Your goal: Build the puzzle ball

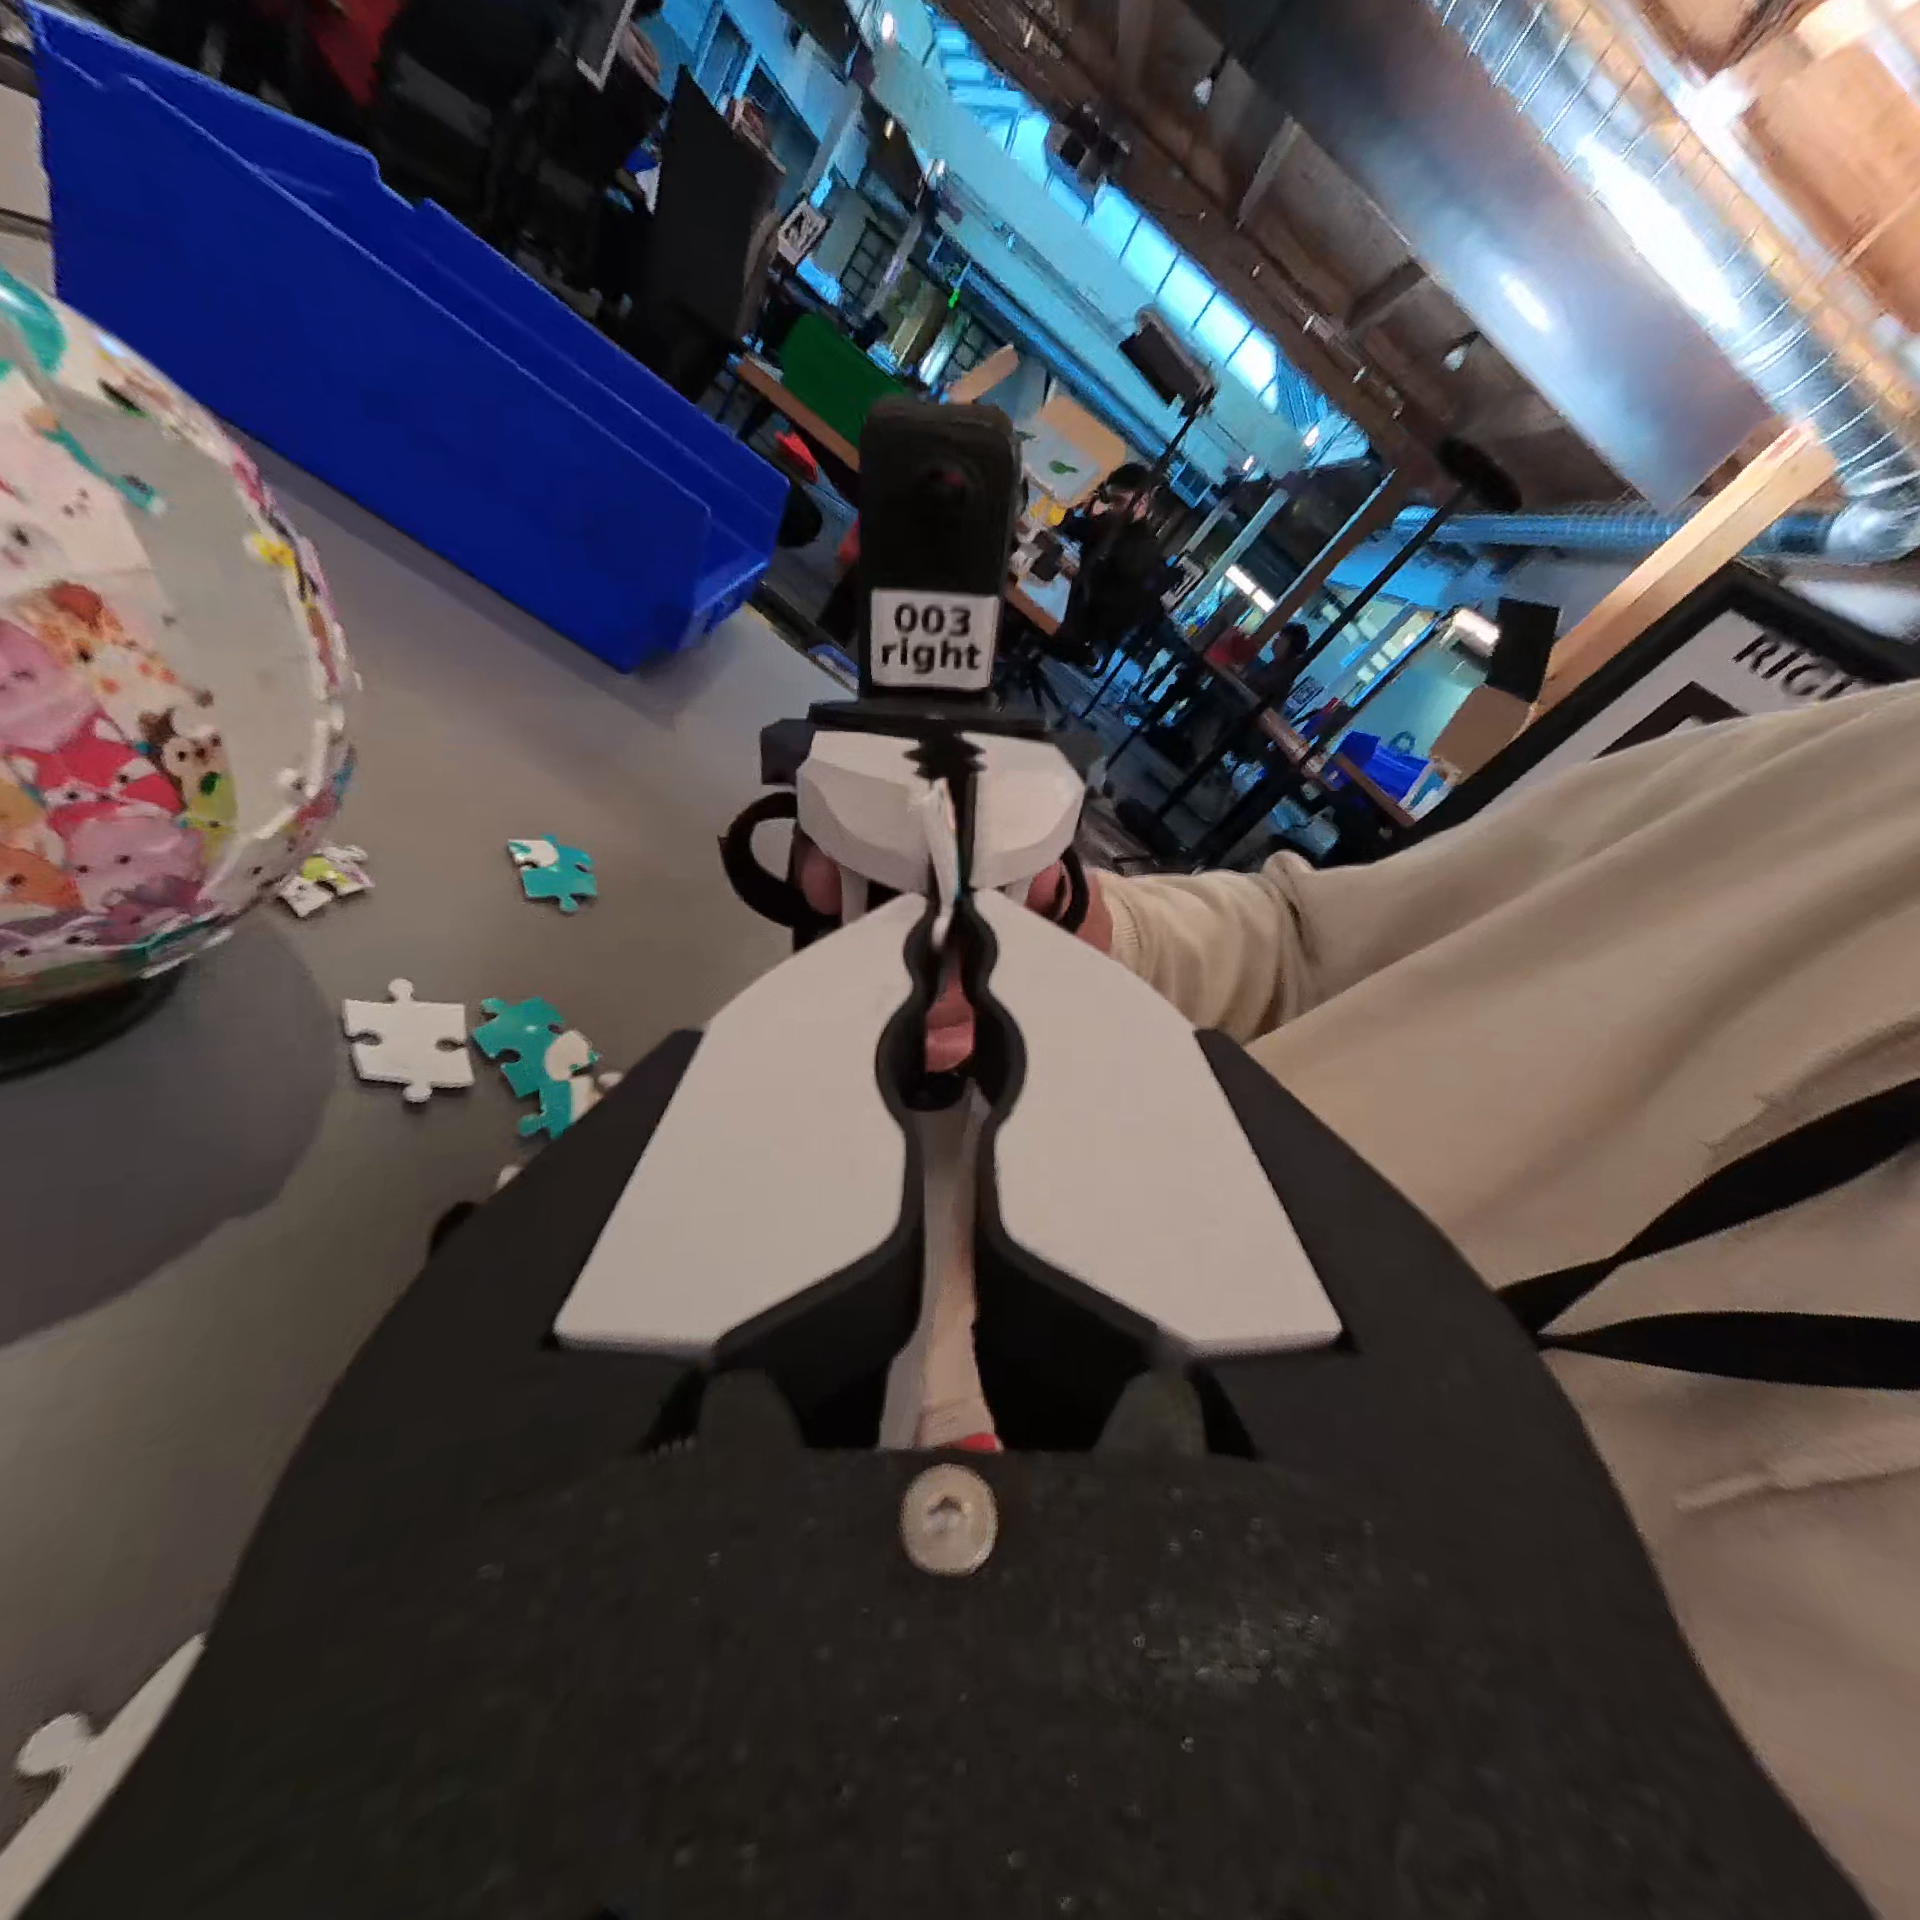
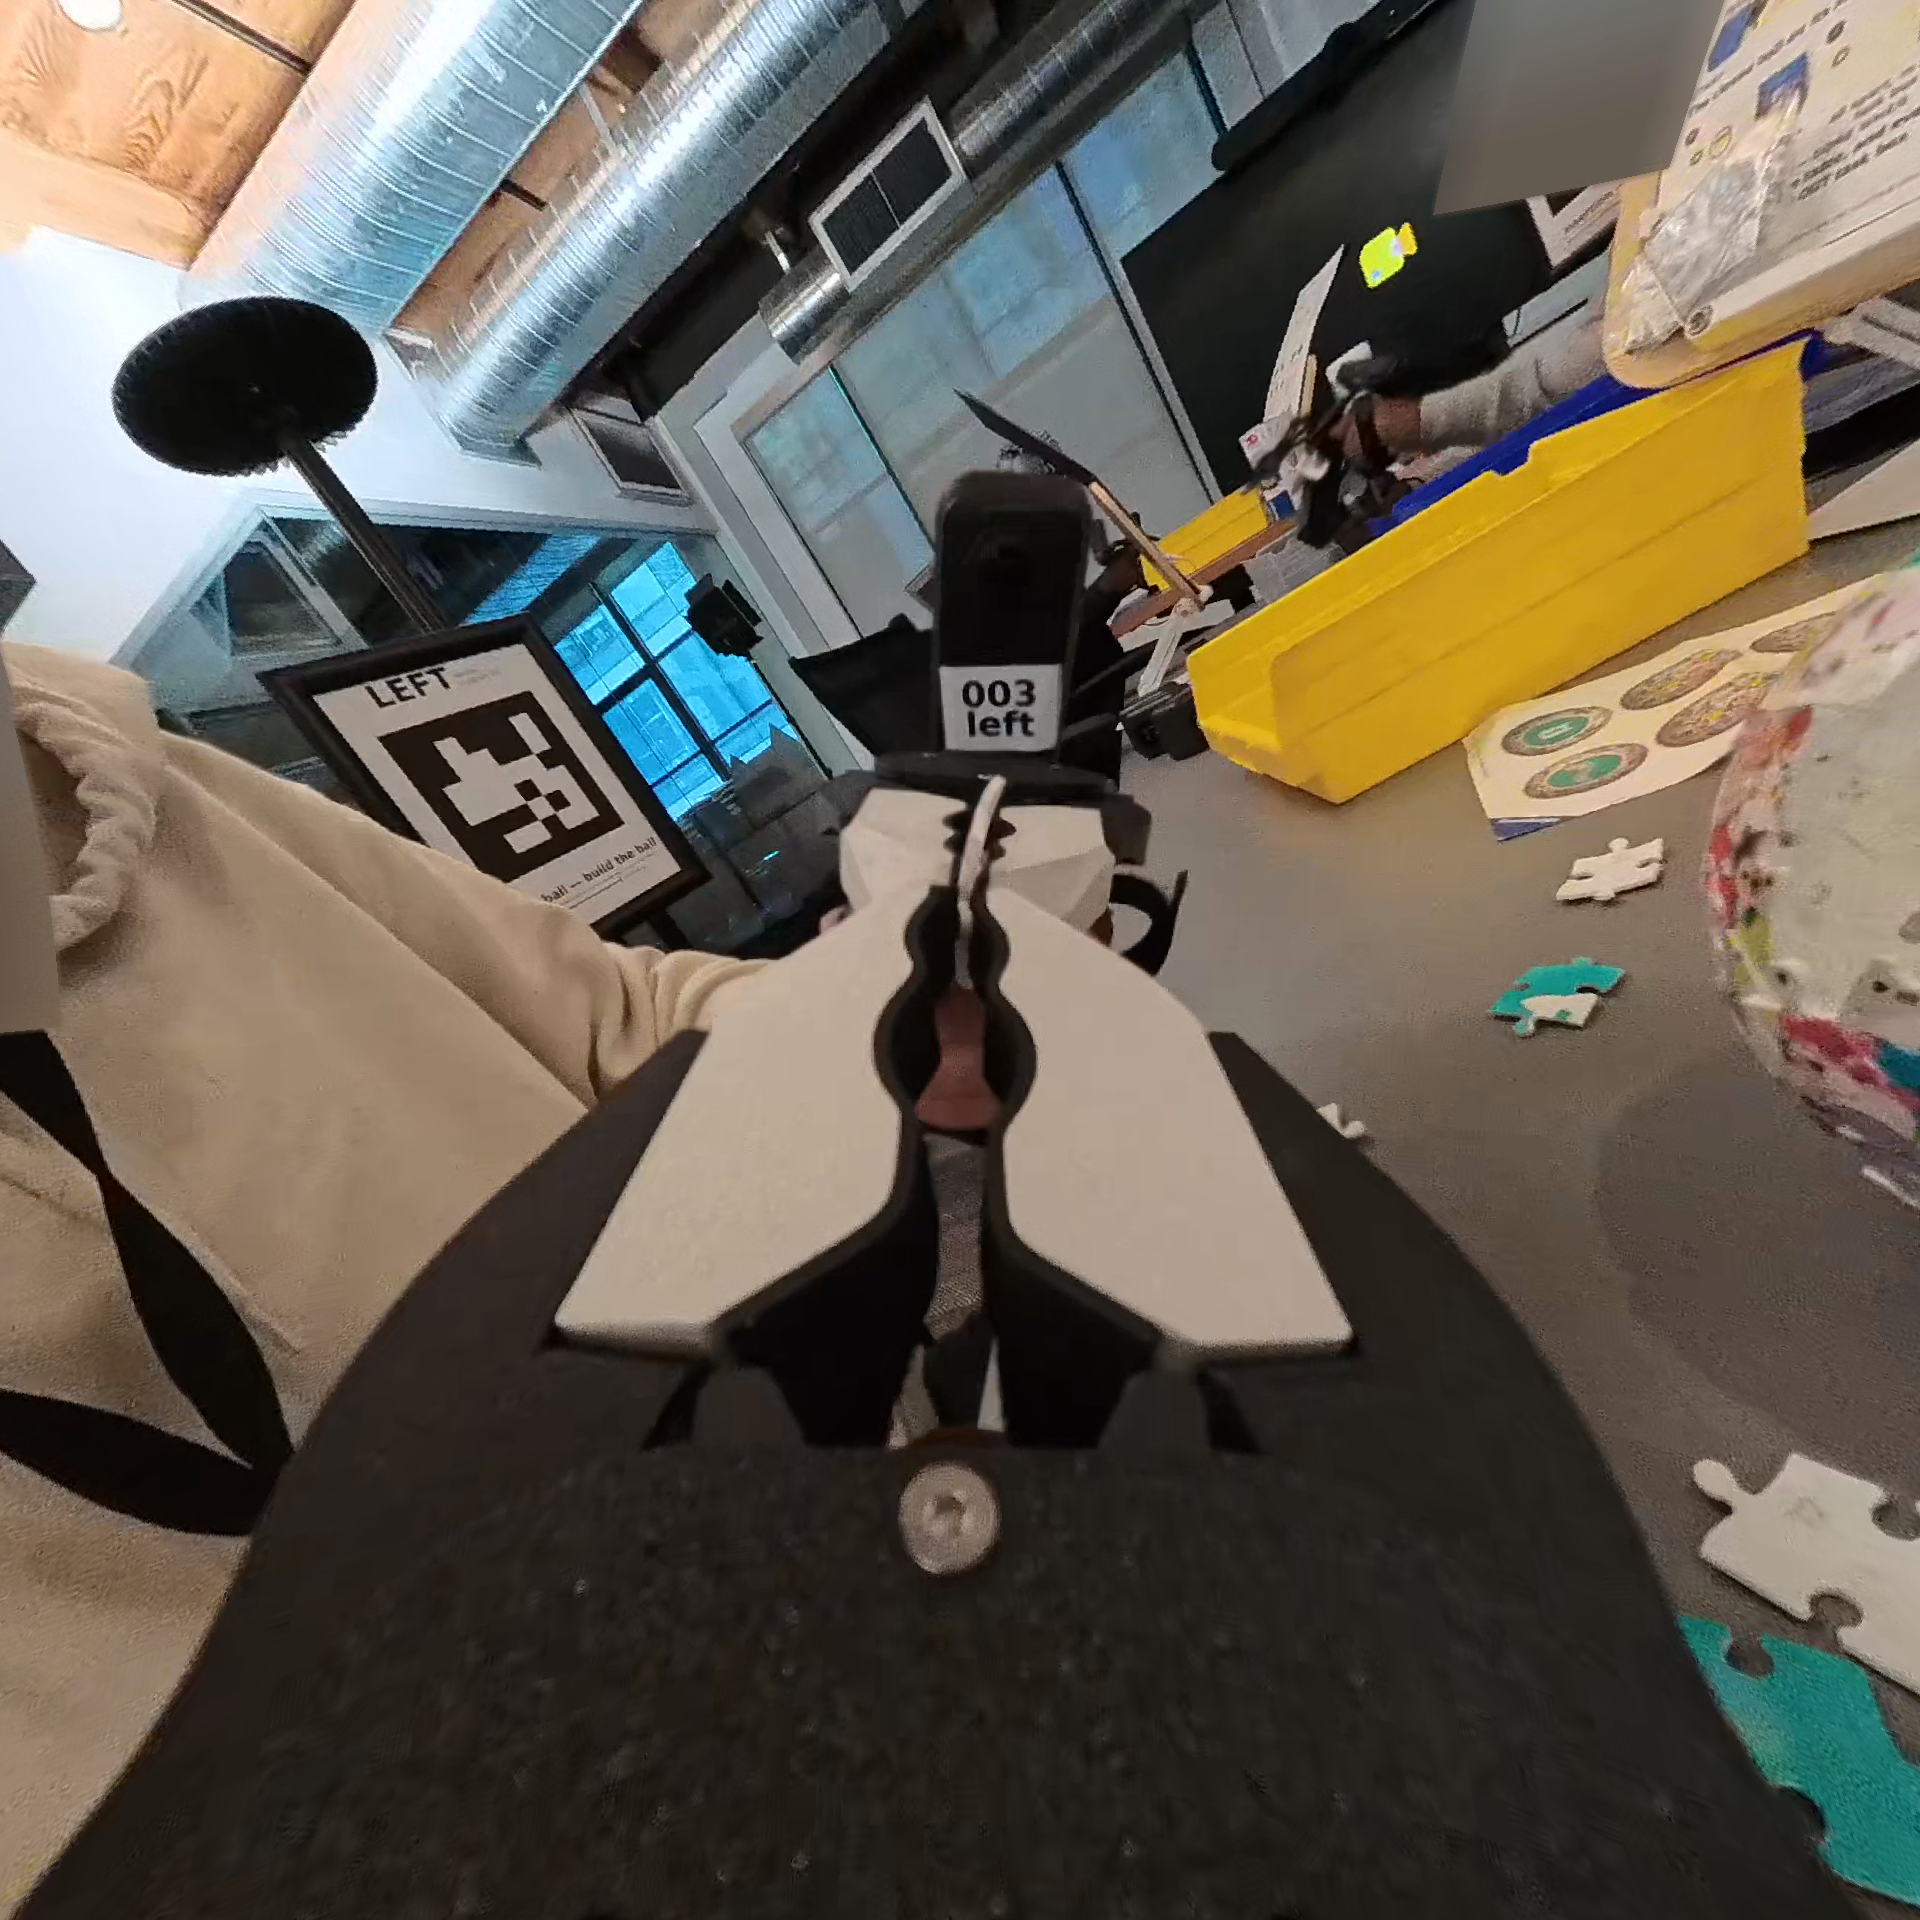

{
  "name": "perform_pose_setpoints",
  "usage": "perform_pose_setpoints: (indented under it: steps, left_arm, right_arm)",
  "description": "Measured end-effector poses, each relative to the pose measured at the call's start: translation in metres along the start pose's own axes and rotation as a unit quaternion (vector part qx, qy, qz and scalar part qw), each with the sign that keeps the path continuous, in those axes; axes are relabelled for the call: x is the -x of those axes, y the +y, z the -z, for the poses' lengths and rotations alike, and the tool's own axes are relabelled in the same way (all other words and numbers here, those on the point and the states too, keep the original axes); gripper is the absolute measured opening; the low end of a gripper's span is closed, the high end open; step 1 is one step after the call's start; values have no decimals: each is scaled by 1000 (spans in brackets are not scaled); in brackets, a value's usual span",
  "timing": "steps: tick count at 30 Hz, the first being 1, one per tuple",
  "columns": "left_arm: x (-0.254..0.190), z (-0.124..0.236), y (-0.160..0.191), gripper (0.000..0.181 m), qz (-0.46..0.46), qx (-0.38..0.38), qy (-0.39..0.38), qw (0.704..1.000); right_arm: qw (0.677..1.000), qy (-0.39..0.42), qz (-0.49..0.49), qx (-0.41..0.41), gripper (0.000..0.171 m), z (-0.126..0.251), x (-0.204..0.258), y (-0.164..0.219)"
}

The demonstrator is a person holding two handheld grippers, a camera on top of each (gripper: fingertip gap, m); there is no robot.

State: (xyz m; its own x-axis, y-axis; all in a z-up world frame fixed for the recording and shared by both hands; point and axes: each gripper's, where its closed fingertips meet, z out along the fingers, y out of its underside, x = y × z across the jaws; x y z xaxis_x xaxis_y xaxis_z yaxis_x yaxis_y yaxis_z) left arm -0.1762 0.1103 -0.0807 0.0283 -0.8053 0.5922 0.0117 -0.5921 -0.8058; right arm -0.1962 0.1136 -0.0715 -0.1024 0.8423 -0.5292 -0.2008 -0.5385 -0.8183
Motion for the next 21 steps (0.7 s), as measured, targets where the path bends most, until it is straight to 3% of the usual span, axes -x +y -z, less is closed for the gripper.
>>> perform_pose_setpoints:
  steps: [2, 5, 8, 12, 18, 21]
  left_arm:
    - [5, 2, 4, 2, -21, 33, -18, 999]
    - [17, 8, 15, 2, -69, 100, -63, 991]
    - [28, 16, 20, 2, -121, 150, -106, 975]
    - [29, 19, 23, 2, -172, 192, -123, 958]
    - [26, 14, 22, 2, -201, 210, -121, 949]
    - [29, 15, 18, 2, -196, 199, -124, 952]
  right_arm:
    - [999, 16, 25, 30, 4, 2, -6, 4]
    - [982, 50, 115, 143, 10, 7, -17, 3]
    - [955, 31, 144, 258, 21, 4, -12, -12]
    - [877, 8, 177, 446, 27, 5, -20, 4]
    - [820, -21, 190, 539, 10, -1, -24, 12]
    - [823, -26, 185, 537, 4, -3, -24, 11]
